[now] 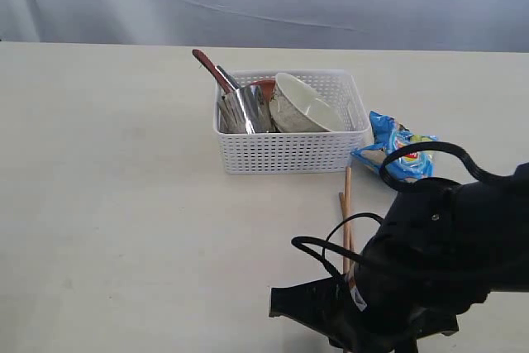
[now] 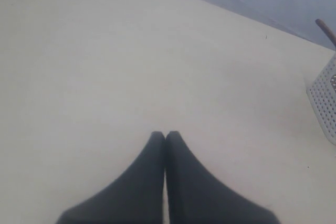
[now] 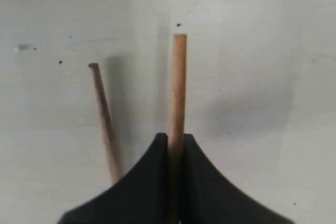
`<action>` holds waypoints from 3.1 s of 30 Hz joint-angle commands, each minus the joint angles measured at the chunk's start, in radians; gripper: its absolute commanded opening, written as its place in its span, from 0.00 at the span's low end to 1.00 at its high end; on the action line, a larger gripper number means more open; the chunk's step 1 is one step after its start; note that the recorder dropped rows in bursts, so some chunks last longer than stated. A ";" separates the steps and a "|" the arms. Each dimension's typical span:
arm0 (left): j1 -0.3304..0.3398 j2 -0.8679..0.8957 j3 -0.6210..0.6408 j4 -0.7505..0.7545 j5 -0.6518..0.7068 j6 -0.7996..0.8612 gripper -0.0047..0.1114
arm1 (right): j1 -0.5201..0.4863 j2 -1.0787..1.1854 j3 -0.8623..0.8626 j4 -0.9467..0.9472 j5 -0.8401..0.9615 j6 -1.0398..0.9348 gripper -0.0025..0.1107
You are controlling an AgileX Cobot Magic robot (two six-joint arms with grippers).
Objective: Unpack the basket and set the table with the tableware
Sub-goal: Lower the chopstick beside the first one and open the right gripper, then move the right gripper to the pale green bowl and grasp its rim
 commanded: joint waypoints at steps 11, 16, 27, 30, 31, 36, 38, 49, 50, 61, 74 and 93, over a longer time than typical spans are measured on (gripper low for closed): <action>-0.006 -0.002 0.006 -0.003 -0.005 -0.002 0.04 | -0.007 0.000 -0.004 -0.007 0.010 0.007 0.28; -0.006 -0.002 0.006 -0.003 -0.005 -0.002 0.04 | -0.007 0.000 -0.004 -0.007 0.010 0.007 0.28; -0.006 -0.002 0.006 -0.003 -0.005 -0.002 0.04 | -0.007 -0.051 -0.052 -0.118 0.037 0.277 0.28; -0.006 -0.002 0.006 -0.003 -0.005 -0.002 0.04 | -0.023 -0.064 -0.101 -0.196 0.114 0.476 0.28; -0.006 -0.002 0.006 -0.003 -0.005 -0.002 0.04 | -0.040 -0.066 -0.115 -0.228 0.130 0.530 0.28; -0.006 -0.002 0.006 -0.003 -0.005 -0.002 0.04 | -0.172 -0.093 -0.188 -0.427 0.149 0.893 0.28; -0.006 -0.002 0.006 -0.003 -0.005 -0.002 0.04 | -0.241 -0.106 -0.225 -0.474 0.144 1.011 0.28; -0.006 -0.002 0.006 -0.003 -0.005 -0.002 0.04 | -0.723 -0.114 -0.439 0.103 -0.150 1.484 0.28; -0.006 -0.002 0.006 -0.003 -0.005 -0.002 0.04 | -0.745 -0.111 -0.455 0.169 -0.133 1.447 0.28; -0.006 -0.002 0.006 -0.003 -0.005 -0.002 0.04 | -0.774 0.050 -0.749 0.838 0.447 1.073 0.55; -0.006 -0.002 0.006 -0.003 -0.005 -0.002 0.04 | -0.632 0.257 -0.761 0.806 0.215 0.995 0.59; -0.006 -0.002 0.006 -0.003 -0.005 -0.002 0.04 | -0.617 0.381 -0.761 0.774 0.145 0.994 0.59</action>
